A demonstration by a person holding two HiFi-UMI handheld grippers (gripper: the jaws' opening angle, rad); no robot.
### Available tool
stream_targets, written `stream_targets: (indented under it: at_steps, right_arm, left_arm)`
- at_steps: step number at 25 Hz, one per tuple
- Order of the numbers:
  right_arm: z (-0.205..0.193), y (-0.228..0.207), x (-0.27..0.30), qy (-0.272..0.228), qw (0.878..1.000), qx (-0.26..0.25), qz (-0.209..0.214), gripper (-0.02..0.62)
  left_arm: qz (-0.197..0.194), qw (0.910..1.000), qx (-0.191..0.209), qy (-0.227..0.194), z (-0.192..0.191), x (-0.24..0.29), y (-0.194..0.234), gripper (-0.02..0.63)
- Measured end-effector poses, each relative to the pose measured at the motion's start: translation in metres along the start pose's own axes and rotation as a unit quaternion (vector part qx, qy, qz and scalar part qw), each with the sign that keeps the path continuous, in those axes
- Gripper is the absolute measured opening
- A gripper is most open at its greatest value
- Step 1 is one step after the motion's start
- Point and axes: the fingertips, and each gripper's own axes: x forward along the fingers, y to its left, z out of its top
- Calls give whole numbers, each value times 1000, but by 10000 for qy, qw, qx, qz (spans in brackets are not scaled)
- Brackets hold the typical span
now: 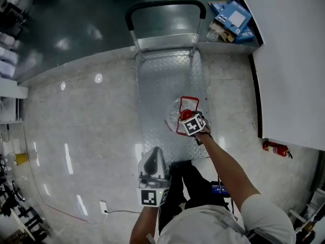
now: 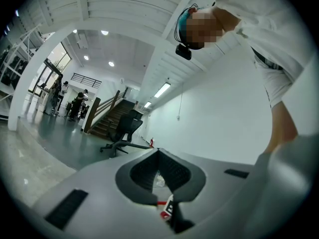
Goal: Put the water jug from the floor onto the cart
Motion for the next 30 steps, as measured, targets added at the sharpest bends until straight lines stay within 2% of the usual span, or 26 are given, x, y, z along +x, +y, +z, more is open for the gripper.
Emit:
stream_targets:
  at_steps: [6,10,12,13,14,15,16,17,20,22,23,27,28,29,30]
  right_arm:
    - [2,1,-5,-55,10000,-55,3,301]
    - [25,8,-36,-525,9981,-309,-77,301]
    - [38,13,-65,-957,9950,-269,-84,297]
    - [45,13,-84,-1257,9917,-202,-161,254]
    - [51,12,-105,-1596,9867,-120,-300,166]
    - [56,10,-129,-1933,9800,-46,-475,90]
    - [60,9,-152,-2237,9725,6,-646,43]
    - [62,9,-175,-2502,9650,41,-782,23]
    - [62,15,-241,-3160,9439,172,-947,12]
    - [60,20,-288,-3649,9253,276,-998,12]
    - [58,23,-313,-3960,9118,318,-1037,12]
    - [39,43,-412,-5263,8427,538,-998,12]
    - [29,49,-423,-5396,8345,574,-952,12]
    - [18,54,-424,-5405,8342,609,-908,12]
    - [6,58,-419,-5321,8397,634,-878,12]
  left_arm:
    - [-1,10000,11,-13,2,-1,-4,3]
    - [20,9999,25,-115,9,-5,-5,3]
    - [24,9999,15,-155,12,-6,-7,3]
    - [25,9998,9,-174,14,-7,-8,3]
    - [28,9998,14,-193,17,-7,-9,3]
    - [34,9998,32,-214,21,-8,-11,3]
    - [39,9997,57,-240,25,-10,-13,3]
    - [37,9996,79,-276,30,-11,-15,3]
    - [-17,9991,103,-407,47,-15,-27,3]
    - [-52,9988,112,-482,57,-20,-38,3]
    - [-72,9985,124,-520,62,-23,-43,3]
    - [-142,9977,180,-637,77,-34,-63,3]
    - [-149,9977,177,-630,76,-37,-66,3]
    - [-160,9980,154,-595,73,-40,-70,3]
    - [-174,9983,109,-540,67,-43,-73,3]
